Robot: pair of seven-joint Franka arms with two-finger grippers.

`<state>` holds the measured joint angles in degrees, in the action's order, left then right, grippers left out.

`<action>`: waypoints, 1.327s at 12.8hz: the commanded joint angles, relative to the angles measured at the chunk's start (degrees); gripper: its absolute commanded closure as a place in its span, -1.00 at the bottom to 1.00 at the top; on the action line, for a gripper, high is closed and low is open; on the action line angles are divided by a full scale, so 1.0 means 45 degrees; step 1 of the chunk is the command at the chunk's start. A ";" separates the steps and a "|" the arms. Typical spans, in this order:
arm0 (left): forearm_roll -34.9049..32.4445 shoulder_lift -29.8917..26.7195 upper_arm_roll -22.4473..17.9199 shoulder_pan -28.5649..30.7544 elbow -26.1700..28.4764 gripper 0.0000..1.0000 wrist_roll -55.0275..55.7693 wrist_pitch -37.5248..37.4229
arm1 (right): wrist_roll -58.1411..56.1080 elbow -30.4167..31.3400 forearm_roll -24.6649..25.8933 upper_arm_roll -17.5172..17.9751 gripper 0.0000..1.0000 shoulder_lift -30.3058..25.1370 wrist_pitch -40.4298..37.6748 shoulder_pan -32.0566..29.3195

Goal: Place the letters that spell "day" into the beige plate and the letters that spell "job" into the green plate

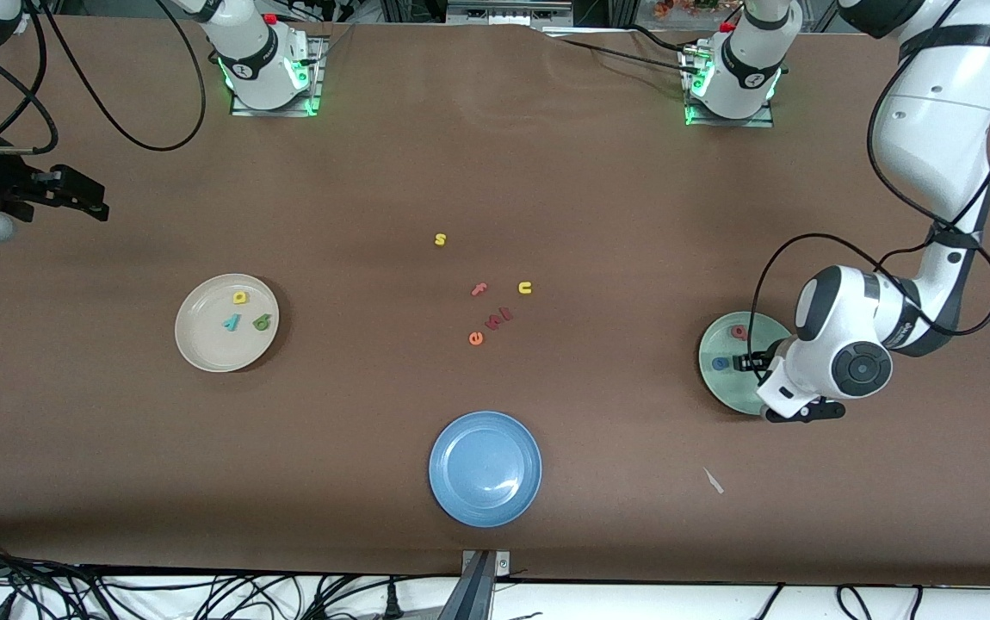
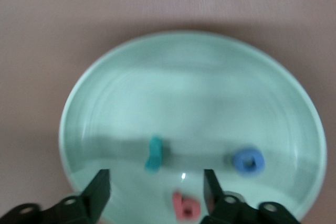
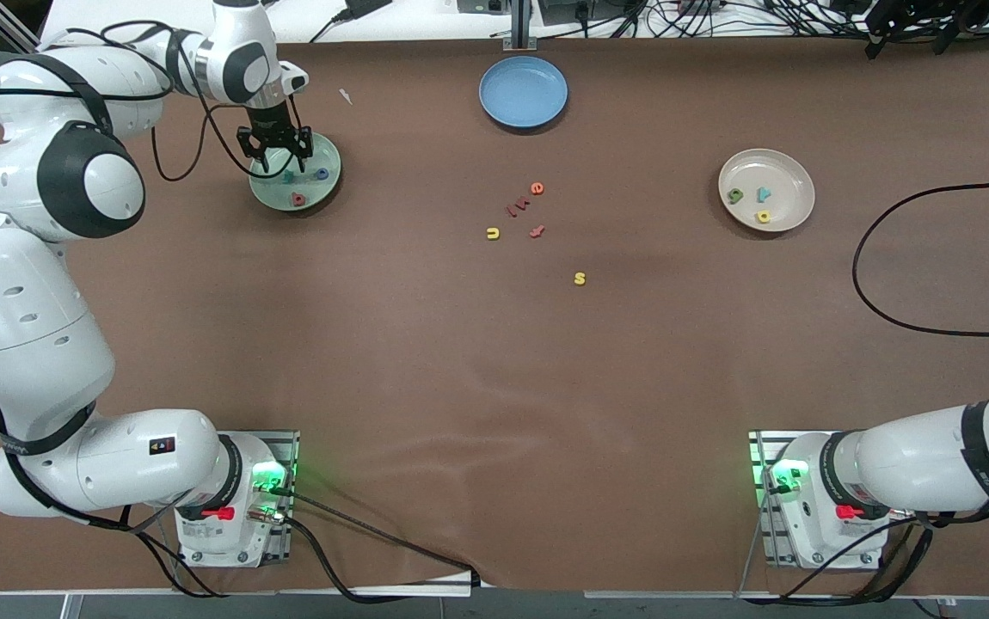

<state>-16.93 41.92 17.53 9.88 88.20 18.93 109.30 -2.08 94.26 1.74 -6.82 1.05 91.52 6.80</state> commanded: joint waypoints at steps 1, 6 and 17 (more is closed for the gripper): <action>-0.0125 -0.1732 0.0713 0.0089 0.0225 -1.00 -0.0085 -0.1840 | 0.0131 -0.0341 0.0044 0.0030 -1.00 0.0177 -0.0122 -0.0046; 0.1470 -0.4582 0.1320 0.0108 0.0069 -1.00 -0.1231 -0.3525 | 0.0170 -0.0341 0.0044 0.0030 -1.00 0.0177 -0.0142 -0.0027; 0.4070 -0.6478 -0.0387 -0.0410 -0.1320 -1.00 -0.5807 -0.3819 | 0.0189 -0.0341 0.0025 0.0030 -1.00 0.0158 -0.0162 -0.0046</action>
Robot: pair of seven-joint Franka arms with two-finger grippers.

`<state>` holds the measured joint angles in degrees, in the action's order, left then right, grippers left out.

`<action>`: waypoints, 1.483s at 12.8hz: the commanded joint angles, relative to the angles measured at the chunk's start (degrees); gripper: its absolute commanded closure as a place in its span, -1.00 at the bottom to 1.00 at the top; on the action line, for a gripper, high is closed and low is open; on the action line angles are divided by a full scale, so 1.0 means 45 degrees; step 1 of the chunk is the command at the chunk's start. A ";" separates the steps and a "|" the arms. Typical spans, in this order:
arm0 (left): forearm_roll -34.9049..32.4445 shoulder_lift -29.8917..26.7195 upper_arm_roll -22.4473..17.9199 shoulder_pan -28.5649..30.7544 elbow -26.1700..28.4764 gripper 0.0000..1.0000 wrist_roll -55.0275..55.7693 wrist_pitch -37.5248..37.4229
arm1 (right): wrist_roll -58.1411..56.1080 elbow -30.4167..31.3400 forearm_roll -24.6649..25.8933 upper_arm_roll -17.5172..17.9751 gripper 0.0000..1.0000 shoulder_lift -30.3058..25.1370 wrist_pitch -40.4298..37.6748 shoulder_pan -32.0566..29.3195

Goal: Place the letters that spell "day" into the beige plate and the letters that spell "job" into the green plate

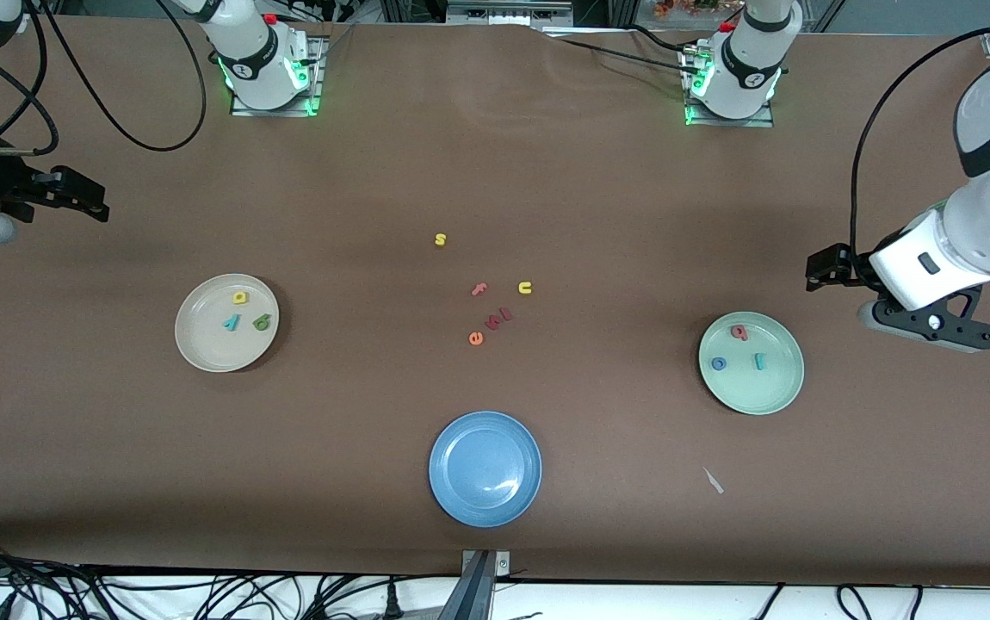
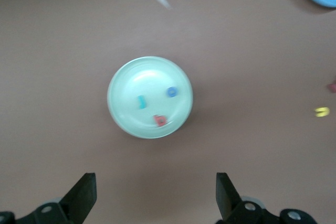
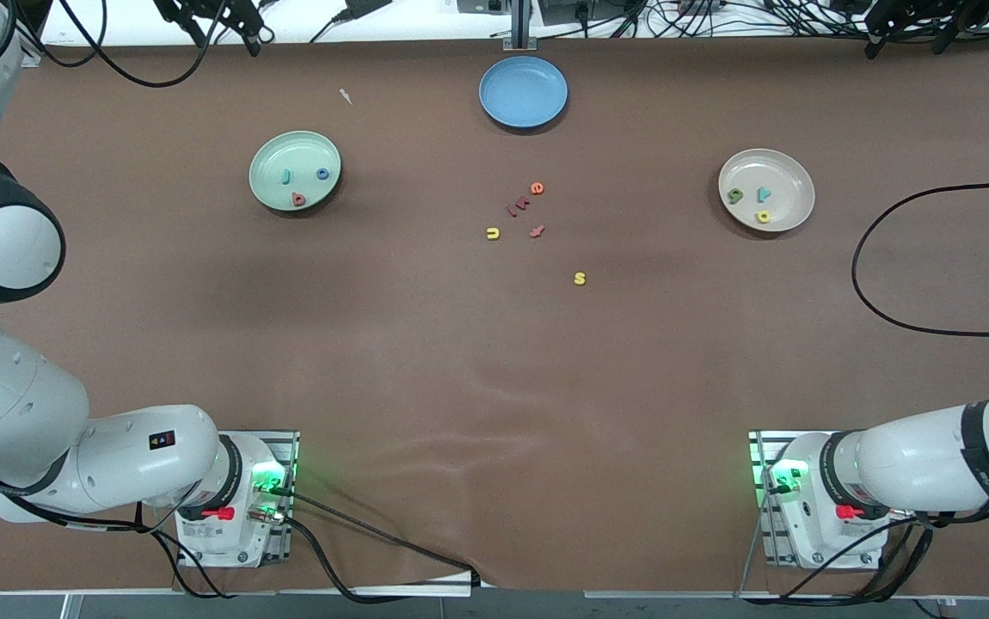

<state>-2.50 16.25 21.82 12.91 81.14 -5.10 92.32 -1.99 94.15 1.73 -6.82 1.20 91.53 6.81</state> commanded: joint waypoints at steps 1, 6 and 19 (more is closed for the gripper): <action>0.0945 -0.1282 -0.2359 -0.2058 0.0656 -1.00 -0.0469 -0.0066 | 0.0169 -0.0317 0.0025 0.0031 -1.00 0.0124 -0.0163 -0.0028; 0.0770 -0.3411 -0.3812 -0.3119 0.2743 -1.00 -0.0371 0.0496 | 0.0169 -0.0317 0.0044 0.0031 -1.00 0.0124 -0.0163 -0.0028; 0.0145 -0.3572 -0.4322 -0.3298 0.2866 -1.00 -0.0391 0.0148 | 0.0169 -0.0317 0.0025 0.0031 -1.00 0.0124 -0.0183 -0.0047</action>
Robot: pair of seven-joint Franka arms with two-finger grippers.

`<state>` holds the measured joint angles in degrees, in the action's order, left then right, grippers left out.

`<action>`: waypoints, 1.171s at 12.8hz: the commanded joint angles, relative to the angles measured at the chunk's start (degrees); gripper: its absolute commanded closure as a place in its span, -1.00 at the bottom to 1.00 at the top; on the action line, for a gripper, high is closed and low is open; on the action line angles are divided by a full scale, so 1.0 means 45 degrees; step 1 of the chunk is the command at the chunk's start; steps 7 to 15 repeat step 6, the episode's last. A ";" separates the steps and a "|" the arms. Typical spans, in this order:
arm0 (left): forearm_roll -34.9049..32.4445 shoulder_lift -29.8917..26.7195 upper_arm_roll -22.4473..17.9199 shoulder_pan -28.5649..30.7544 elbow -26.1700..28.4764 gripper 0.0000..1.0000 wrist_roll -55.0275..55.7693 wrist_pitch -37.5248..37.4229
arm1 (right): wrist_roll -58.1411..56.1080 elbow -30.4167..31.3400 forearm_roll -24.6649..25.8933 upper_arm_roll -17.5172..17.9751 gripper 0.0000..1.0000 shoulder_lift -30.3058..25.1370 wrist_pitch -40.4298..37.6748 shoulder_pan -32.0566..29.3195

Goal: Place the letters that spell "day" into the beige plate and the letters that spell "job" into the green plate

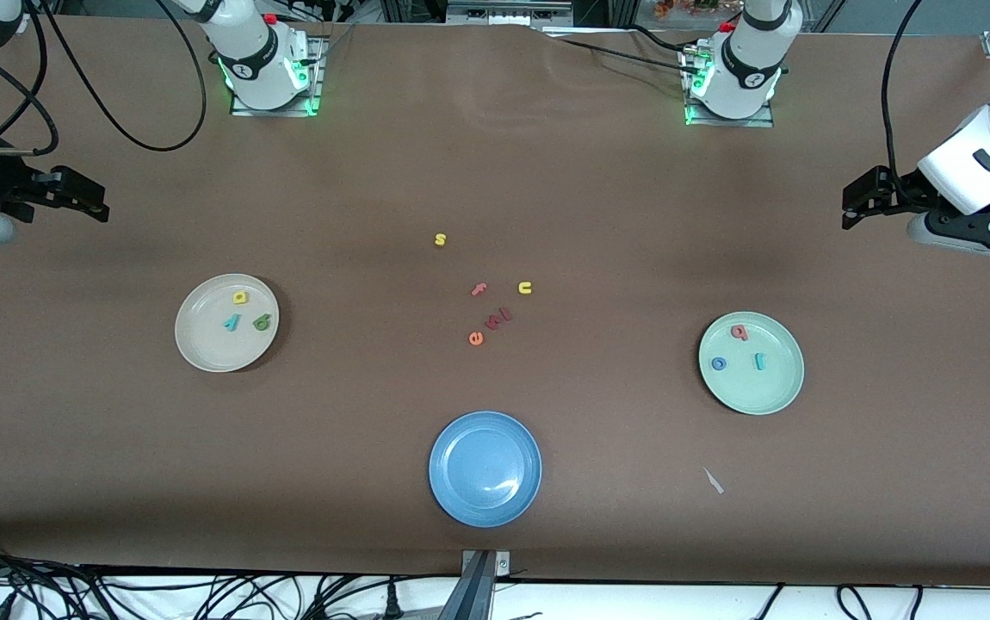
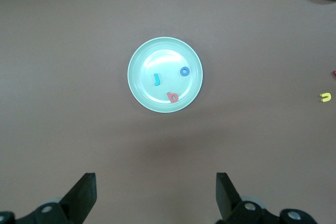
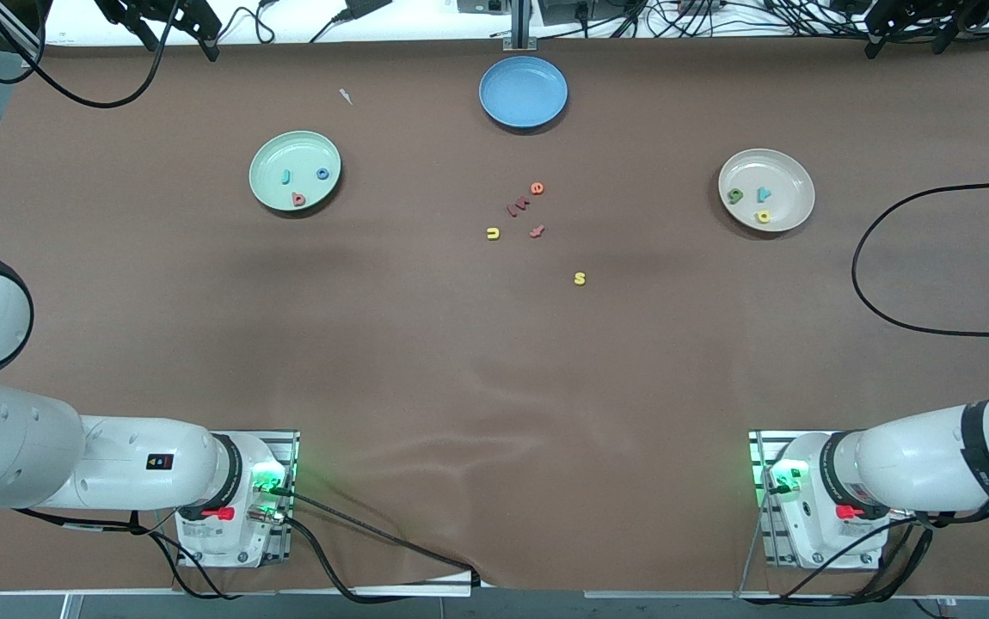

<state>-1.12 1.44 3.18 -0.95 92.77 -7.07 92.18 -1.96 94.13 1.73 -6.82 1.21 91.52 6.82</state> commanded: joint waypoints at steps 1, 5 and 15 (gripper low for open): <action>-0.0162 -0.0280 -0.0180 -0.0219 0.0265 -1.00 0.0048 0.0181 | 0.0163 -0.0312 0.0044 0.0031 -1.00 0.0122 -0.0182 -0.0030; -0.0142 -0.0222 -0.0160 -0.0102 0.0128 -1.00 0.0028 0.0005 | 0.0163 -0.0312 0.0025 0.0031 -1.00 0.0141 -0.0182 -0.0050; -0.0162 -0.0222 -0.0141 -0.0101 0.0128 -1.00 0.0028 -0.0015 | 0.0163 -0.0293 0.0025 0.0031 -1.00 0.0122 -0.0202 -0.0050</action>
